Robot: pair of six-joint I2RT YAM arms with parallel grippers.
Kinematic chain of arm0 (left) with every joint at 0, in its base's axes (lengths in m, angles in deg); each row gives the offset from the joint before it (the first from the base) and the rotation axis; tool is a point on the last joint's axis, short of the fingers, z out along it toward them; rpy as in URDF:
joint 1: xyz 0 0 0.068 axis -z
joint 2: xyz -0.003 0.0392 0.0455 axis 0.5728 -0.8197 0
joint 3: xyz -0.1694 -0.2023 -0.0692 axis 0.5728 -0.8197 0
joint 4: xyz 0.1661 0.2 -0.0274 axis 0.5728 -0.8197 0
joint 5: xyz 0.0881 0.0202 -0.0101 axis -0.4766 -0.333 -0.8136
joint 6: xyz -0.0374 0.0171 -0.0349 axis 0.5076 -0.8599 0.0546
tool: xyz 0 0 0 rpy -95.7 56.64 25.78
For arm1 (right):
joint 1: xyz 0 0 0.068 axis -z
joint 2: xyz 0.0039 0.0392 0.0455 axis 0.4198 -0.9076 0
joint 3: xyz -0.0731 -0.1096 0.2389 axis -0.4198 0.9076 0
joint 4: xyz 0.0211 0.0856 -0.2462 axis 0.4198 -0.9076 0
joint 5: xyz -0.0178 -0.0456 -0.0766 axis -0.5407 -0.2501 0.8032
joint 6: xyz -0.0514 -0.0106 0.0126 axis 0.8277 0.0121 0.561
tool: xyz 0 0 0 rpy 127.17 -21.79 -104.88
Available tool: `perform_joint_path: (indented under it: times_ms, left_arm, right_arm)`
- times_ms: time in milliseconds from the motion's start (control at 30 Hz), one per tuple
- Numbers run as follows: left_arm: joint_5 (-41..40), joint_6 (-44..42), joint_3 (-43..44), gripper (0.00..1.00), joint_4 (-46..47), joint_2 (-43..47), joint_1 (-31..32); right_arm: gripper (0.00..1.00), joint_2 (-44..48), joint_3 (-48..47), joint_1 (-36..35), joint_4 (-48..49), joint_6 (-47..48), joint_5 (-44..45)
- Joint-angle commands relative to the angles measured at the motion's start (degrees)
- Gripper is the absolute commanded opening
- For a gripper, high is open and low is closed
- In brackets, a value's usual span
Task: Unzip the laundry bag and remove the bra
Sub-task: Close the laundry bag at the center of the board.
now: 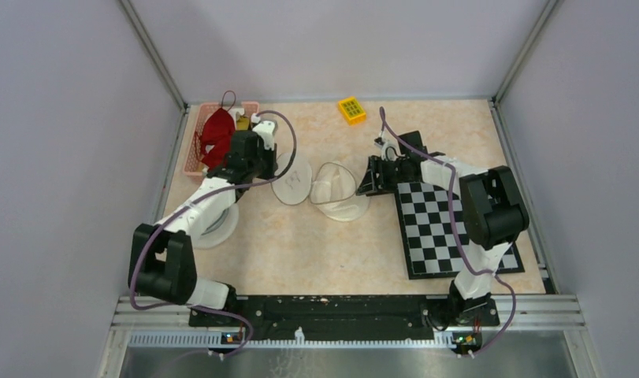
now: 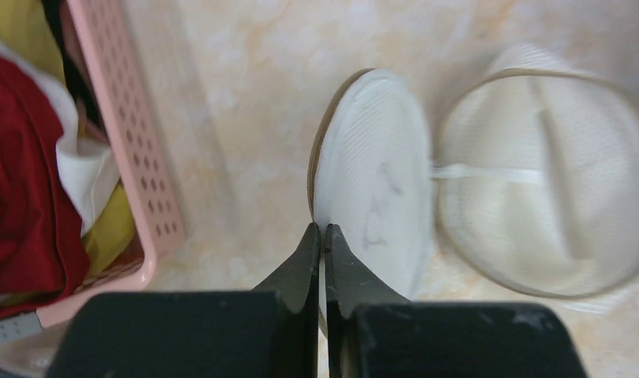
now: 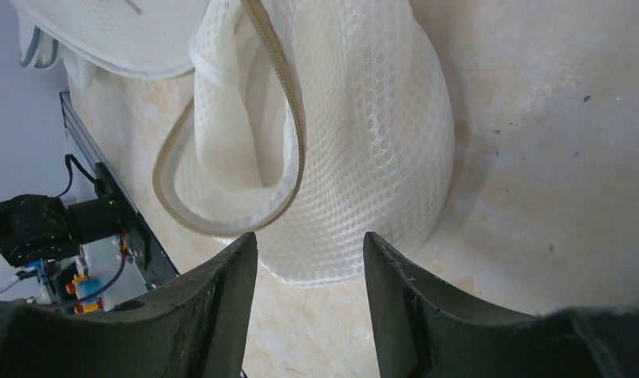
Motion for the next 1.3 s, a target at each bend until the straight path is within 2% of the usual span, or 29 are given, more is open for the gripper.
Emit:
perform_joint_path:
  times_ms: [0,333,600,867,1000,1133,1267]
  left_arm:
    - [3.31,-3.29,4.03,0.0,1.79,4.05,4.98]
    - [11.84,-0.87,9.78,0.0,2.08,-3.18,15.27]
    - [13.83,-0.18,13.7,0.0,4.9,-9.82,23.04]
    - [16.27,-0.41,16.32,0.0,5.7,-13.79,27.42]
    - [13.8,0.3,15.11,0.0,5.76,-14.39,27.51]
    - [8.47,3.89,15.4,0.0,3.99,-13.95,26.26]
    - [4.32,3.81,15.89,0.0,2.85,-13.26,24.69]
  right_arm:
    - [0.51,-0.88,0.54,-0.56,2.84,-1.09,-2.04]
    - [0.51,-1.72,0.22,-0.65,4.0,-2.69,-3.18]
    - [0.51,-2.62,0.38,-0.65,4.37,-3.04,-3.26]
    - [0.5,-2.42,-0.05,-0.61,3.26,-2.76,-3.26]
    - [0.54,-0.16,-1.84,0.66,-0.46,-1.07,-2.7]
    - [0.64,4.65,-1.69,1.86,-5.15,1.93,-0.29]
    - [0.69,8.9,-1.33,2.45,-7.52,2.51,0.11]
